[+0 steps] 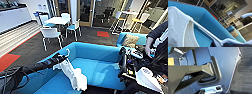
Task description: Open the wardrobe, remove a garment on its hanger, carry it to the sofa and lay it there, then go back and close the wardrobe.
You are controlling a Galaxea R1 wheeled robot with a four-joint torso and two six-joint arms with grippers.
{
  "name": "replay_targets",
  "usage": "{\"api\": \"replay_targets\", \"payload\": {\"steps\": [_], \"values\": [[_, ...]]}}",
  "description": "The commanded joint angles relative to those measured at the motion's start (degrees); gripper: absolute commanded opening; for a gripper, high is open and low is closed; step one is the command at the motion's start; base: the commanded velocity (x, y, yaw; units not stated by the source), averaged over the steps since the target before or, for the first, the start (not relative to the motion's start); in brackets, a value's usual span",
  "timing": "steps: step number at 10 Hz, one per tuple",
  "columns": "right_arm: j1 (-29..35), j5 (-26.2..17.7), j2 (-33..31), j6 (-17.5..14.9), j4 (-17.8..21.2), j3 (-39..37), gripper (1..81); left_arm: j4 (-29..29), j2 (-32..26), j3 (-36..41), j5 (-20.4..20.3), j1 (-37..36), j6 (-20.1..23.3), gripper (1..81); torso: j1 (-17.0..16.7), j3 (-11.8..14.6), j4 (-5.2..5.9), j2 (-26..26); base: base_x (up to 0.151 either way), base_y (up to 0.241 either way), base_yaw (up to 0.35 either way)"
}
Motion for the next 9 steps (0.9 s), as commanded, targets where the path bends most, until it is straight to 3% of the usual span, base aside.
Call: {"api": "replay_targets", "payload": {"steps": [1,5,6,7,8,9], "values": [[0.18,-2.96,-0.07,-0.22,-0.34,0.16,81.1,3.61,-2.74,5.02,-2.15,-6.65,0.56,1.0,0.00,0.00,0.00,0.00,0.000,0.000,0.000],[0.09,-2.87,-0.16,-0.31,-0.34,0.16,81.1,5.89,-5.82,4.40,-2.50,-2.52,0.56,1.0,0.00,0.00,0.00,0.00,0.000,0.000,0.000],[0.09,-2.87,-0.07,-0.31,-0.34,0.16,81.1,6.42,-6.17,4.31,-2.85,-1.46,0.56,1.0,0.00,-1.85,0.00,0.00,0.000,0.000,0.000],[0.10,-2.78,-0.07,-0.31,-0.34,0.16,81.1,6.68,-6.35,3.79,-2.94,-0.15,0.56,1.0,0.00,-5.39,0.00,0.00,0.000,0.000,0.000],[0.09,-2.78,-0.07,-0.31,-0.34,0.16,81.1,6.68,-6.17,2.12,-3.29,0.90,0.65,1.0,-0.02,-0.55,0.00,0.00,0.000,0.000,0.000],[0.01,-2.78,-0.16,-0.31,-0.34,0.16,81.1,6.77,-6.08,0.72,-3.55,1.61,0.65,1.0,-0.04,-1.64,0.00,0.00,0.000,0.000,0.000]]}}
